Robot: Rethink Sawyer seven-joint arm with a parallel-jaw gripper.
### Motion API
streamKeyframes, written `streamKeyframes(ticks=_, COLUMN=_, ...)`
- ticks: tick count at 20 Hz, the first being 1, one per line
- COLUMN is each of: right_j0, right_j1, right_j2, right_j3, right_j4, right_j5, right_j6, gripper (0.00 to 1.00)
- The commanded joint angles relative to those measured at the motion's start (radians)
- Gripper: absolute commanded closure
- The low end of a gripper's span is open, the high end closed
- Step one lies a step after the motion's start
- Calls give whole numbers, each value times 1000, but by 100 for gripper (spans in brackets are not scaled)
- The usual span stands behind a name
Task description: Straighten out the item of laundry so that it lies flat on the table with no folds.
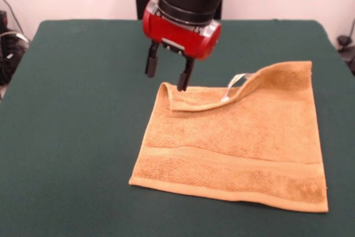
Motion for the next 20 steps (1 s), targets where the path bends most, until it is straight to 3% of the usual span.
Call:
streamKeyframes(ticks=1, right_j0=25, right_j1=72, right_j2=97, right_j3=34, right_j4=64, right_j5=7, right_j6=245, gripper=0)
streamKeyframes(ticks=20, right_j0=79, right_j1=97, right_j2=51, right_j3=60, right_j4=121, right_j5=-15, right_j6=296, gripper=0)
